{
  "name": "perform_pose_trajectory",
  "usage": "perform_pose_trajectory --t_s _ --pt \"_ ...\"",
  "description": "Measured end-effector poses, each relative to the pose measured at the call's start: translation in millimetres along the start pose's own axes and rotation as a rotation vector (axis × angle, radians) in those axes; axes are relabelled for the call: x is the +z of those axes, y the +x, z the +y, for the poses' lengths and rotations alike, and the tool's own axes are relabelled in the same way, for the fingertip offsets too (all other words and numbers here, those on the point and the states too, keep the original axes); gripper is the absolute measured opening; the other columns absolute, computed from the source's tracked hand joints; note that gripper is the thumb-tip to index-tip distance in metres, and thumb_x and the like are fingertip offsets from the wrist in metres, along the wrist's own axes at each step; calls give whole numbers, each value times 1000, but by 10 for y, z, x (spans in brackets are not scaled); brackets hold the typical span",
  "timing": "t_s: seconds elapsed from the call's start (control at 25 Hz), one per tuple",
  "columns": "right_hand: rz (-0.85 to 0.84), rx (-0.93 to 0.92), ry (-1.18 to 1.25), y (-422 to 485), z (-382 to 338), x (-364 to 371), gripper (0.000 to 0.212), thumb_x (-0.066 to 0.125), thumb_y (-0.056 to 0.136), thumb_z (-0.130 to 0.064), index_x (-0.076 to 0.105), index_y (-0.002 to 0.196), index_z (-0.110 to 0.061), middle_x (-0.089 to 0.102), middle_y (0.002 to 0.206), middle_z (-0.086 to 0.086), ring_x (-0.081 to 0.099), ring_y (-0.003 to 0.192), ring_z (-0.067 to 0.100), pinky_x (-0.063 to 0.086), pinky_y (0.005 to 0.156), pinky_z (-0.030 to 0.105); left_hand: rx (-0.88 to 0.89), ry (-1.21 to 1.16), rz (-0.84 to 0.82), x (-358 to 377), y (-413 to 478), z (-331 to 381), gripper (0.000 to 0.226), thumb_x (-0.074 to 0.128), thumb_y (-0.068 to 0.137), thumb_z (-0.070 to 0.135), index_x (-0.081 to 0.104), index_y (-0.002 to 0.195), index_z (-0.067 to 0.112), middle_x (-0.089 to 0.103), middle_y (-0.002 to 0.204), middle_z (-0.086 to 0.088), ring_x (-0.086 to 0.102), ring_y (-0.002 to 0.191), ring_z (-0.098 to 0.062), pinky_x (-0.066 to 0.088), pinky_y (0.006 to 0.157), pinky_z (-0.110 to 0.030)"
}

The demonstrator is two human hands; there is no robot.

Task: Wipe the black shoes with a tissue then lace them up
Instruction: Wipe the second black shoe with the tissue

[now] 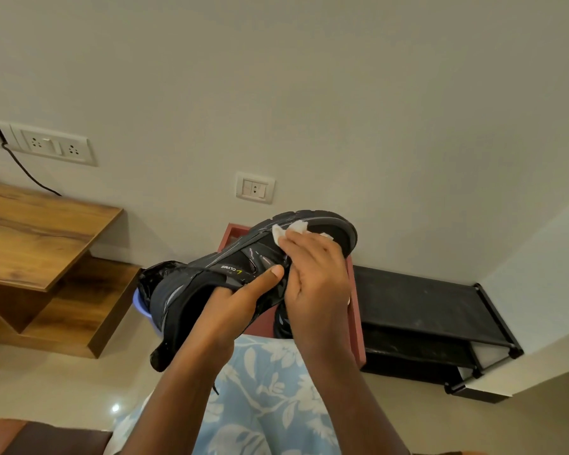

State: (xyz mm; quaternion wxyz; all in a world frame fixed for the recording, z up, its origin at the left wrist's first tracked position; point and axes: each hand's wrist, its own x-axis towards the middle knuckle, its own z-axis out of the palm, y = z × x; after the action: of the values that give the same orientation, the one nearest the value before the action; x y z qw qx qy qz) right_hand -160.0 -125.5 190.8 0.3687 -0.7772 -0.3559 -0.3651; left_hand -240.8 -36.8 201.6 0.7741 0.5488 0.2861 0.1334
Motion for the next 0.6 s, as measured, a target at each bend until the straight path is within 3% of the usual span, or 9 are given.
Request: perform_pose_trajectory --t_s 0.12,0.28,0.4,0.48,0.6 --pt "4 -16 26 37 168 -14 33 48 95 -5 74 117 -5 72 120 7 63 119 25 44 109 30 5 59 19 -54 22 -21 30 79 80 38 78 99 14 78 86 7 73 88 -9 48 70 -17" --pt "98 107 -45 81 411 -39 32 55 93 4 70 121 -2 69 125 11 62 125 27 49 106 45 -4 52 39 -167 78 -34 56 83 70 50 75 100 4 72 91 -2 64 89 -15 47 82 -30" --pt "133 107 2 11 263 21 31 47 99 -3 70 120 1 69 126 14 61 125 26 48 106 49 17 89 42 -111 49 -17 35 81 76 43 78 89 10 75 78 7 68 80 -7 48 76 -24" --pt "72 21 41 -70 53 64 38 37 106 -12 70 120 1 69 125 14 60 127 25 44 111 44 48 107 2 -63 21 -18 19 78 83 33 79 92 17 77 78 8 72 82 -7 52 83 -27" --pt "-20 -84 51 -56 49 64 35 42 100 -1 70 122 0 68 127 12 58 129 23 39 116 40 57 66 -12 -56 -12 -24 20 77 84 28 78 101 17 79 88 3 74 89 -12 53 84 -28"
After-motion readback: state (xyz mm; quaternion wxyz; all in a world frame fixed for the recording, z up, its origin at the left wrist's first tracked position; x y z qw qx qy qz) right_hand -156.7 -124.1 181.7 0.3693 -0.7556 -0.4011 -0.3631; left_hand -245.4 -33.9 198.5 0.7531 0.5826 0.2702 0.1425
